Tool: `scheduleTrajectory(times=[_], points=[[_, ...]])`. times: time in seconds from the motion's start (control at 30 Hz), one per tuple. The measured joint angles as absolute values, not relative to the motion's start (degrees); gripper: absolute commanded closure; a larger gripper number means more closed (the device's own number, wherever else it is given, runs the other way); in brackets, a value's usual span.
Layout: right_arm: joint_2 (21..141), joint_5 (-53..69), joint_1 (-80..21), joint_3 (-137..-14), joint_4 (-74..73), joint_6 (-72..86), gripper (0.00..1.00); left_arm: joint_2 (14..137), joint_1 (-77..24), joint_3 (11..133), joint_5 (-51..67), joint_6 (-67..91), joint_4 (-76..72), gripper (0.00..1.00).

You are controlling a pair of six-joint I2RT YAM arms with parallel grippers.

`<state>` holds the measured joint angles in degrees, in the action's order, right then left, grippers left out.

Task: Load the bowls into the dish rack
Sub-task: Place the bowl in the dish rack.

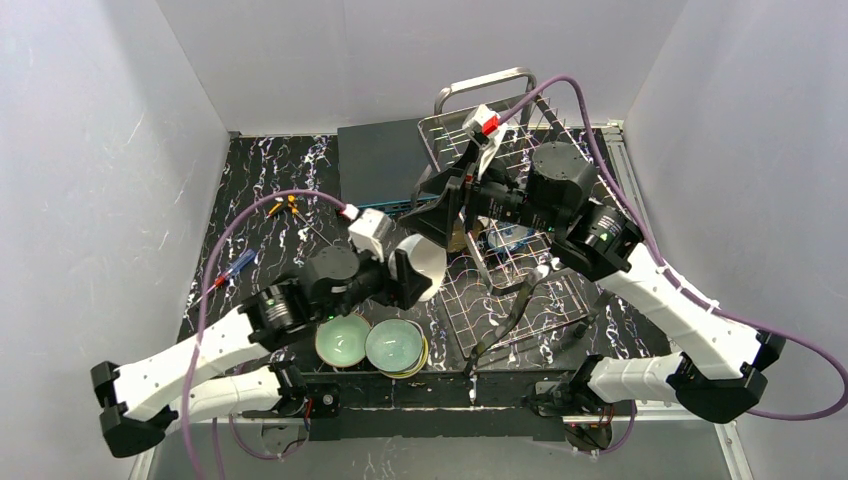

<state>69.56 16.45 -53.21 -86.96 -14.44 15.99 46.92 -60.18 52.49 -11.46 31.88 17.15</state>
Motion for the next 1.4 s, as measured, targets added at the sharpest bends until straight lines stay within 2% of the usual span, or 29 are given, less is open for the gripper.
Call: scheduleTrajectory(times=[0.2,0.37,0.67,1.0,1.4], points=[[68.49,14.9,-53.21,-86.43,-14.96,15.16,0.05,55.53,-60.18,45.32,-10.94,29.63,6.37,1.0],[67.18,13.63,-53.21,-86.43,-15.51,14.59,0.04,63.9,-60.18,44.36,-10.92,26.35,0.14,1.0],[66.24,11.97,-53.21,-86.43,-17.12,13.67,0.04,78.3,-60.18,49.23,-9.41,16.03,-9.32,1.0],[64.4,10.0,-53.21,-86.41,-19.4,13.02,0.04,88.64,-59.88,53.43,-8.12,3.73,-19.9,1.0],[63.57,8.97,-53.21,-86.41,-20.91,12.14,0.03,100.33,-59.88,59.79,-6.15,-7.62,-23.0,1.0]])
